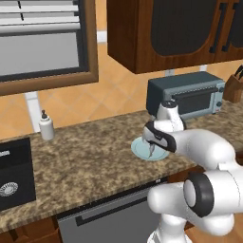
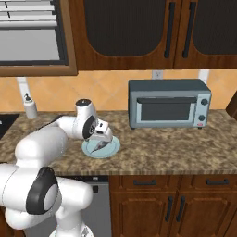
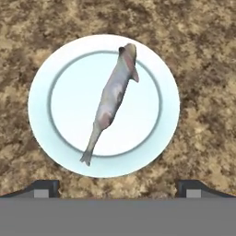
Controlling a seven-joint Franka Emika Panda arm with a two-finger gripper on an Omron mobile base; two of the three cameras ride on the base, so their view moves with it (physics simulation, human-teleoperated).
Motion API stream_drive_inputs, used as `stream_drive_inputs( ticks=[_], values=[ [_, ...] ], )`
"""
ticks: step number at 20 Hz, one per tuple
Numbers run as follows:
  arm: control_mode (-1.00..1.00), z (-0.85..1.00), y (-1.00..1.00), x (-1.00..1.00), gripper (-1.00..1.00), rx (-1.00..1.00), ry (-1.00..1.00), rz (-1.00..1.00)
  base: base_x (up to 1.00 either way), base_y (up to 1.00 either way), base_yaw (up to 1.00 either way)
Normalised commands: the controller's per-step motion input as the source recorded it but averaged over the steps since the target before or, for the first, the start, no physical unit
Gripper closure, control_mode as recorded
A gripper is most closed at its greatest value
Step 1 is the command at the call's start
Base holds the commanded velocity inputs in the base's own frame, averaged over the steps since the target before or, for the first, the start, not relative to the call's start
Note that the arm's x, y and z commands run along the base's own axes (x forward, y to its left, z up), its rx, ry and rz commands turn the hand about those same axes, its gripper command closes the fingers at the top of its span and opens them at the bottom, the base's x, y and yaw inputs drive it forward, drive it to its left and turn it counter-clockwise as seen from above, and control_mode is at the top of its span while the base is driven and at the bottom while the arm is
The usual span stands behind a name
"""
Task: Pick up the knife from the drawer and place it on the cutting board. Then place the meat from the plate to the cutting board.
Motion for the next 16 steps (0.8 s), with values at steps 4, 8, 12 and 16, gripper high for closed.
stream_drive_inputs(
  ticks=[4,8,12,16],
  values=[
    [-1.0,-0.49,-0.06,0.34,-1.0,0.0,0.0,-0.22,0.0,0.0,0.0],
    [-1.0,-0.42,-0.02,0.42,-1.0,0.07,0.0,-0.13,0.0,0.0,0.0],
    [-1.0,-0.3,-0.05,0.47,-1.0,0.12,0.0,-0.08,0.0,0.0,0.0],
    [-1.0,-0.3,-0.02,0.4,-1.0,0.11,0.0,-0.08,0.0,0.0,0.0]
  ],
)
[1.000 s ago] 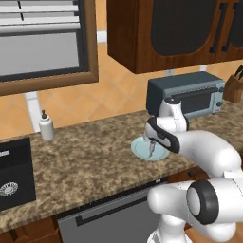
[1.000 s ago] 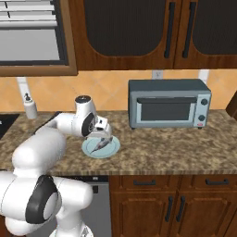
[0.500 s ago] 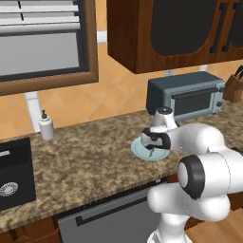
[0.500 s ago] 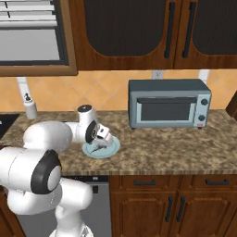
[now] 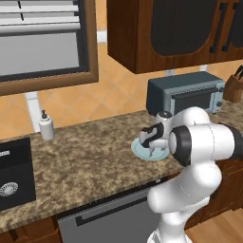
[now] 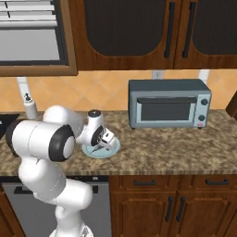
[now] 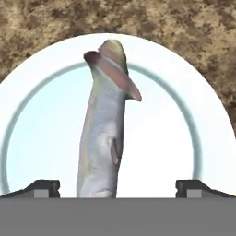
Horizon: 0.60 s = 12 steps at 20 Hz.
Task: Pick up the knife from the drawer and place it on the cutting board. Then place the meat from the plate to the cutting board.
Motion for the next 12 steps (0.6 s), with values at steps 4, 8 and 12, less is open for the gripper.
stream_drive_inputs(
  ticks=[4,8,12],
  values=[
    [-1.0,-0.24,0.0,0.3,-1.0,0.06,0.0,-0.09,0.0,0.0,0.0],
    [-1.0,-0.25,0.0,0.34,-1.0,0.03,0.0,-0.09,0.0,0.0,0.0],
    [-1.0,-0.25,0.01,0.06,1.0,0.0,0.0,-0.07,0.0,0.0,0.0]
  ],
)
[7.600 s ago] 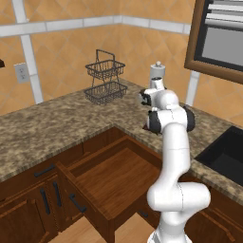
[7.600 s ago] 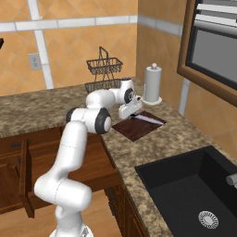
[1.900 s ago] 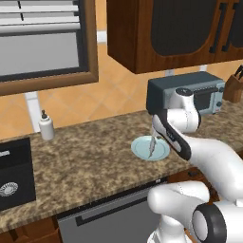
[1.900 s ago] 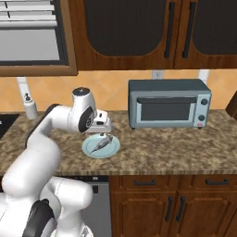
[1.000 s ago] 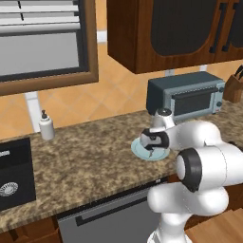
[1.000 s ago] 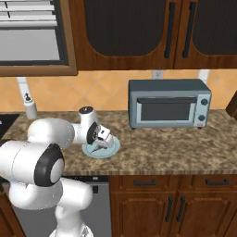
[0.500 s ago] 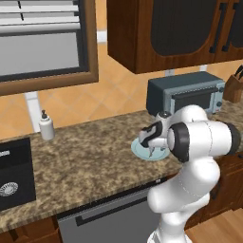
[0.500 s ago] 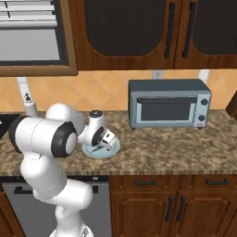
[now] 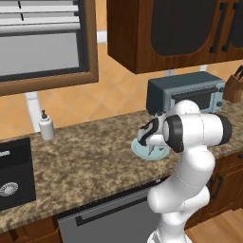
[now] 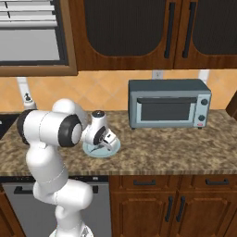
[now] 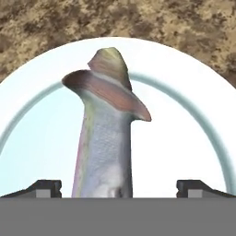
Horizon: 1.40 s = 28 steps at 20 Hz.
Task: Pick up the knife from the drawer and place it on the cutting board. Then place the meat from the plate to the cutting board.
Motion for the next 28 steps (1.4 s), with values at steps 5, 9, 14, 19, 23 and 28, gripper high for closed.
stream_drive_inputs(
  ticks=[5,9,14,19,23,28],
  values=[
    [-1.0,-0.04,0.01,-0.51,1.0,0.0,-0.06,-0.01,0.0,0.0,0.0],
    [-1.0,0.26,0.0,-0.64,1.0,0.0,-0.15,0.0,0.0,0.0,0.0],
    [-1.0,1.0,0.0,-0.42,1.0,0.01,-0.29,0.0,0.0,0.0,0.0],
    [-1.0,1.0,0.0,-0.04,1.0,0.04,-0.08,0.0,0.0,0.0,0.0],
    [-1.0,1.0,0.0,-0.03,1.0,0.06,0.3,0.01,0.0,0.0,0.0],
    [-1.0,1.0,0.0,-0.39,1.0,0.04,0.41,0.0,0.0,0.0,0.0]
  ],
)
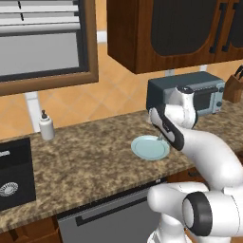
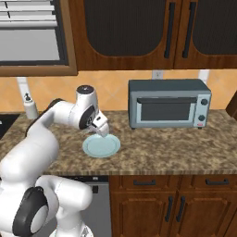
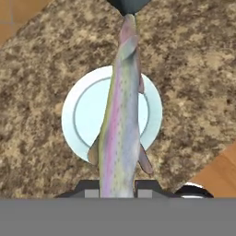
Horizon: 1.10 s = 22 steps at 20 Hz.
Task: Pick up the knife from the drawer and place it on the cutting board. Then place the meat from the plate to the cutting board.
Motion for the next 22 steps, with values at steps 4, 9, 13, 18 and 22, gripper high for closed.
stream_drive_inputs(
  ticks=[4,9,13,18,22],
  values=[
    [-1.0,0.55,0.09,-1.0,1.0,0.0,0.17,0.0,0.0,0.0,0.0],
    [-1.0,-0.08,0.1,-1.0,1.0,0.0,0.02,0.0,0.0,0.0,0.0],
    [-1.0,-0.04,0.05,-0.72,1.0,0.0,0.0,0.0,0.0,0.0,0.0],
    [1.0,0.0,0.11,-0.15,1.0,-0.01,0.0,0.0,-0.04,0.05,0.0],
    [1.0,0.0,0.0,0.0,1.0,0.0,0.0,0.0,-0.53,0.76,0.3]
  ],
)
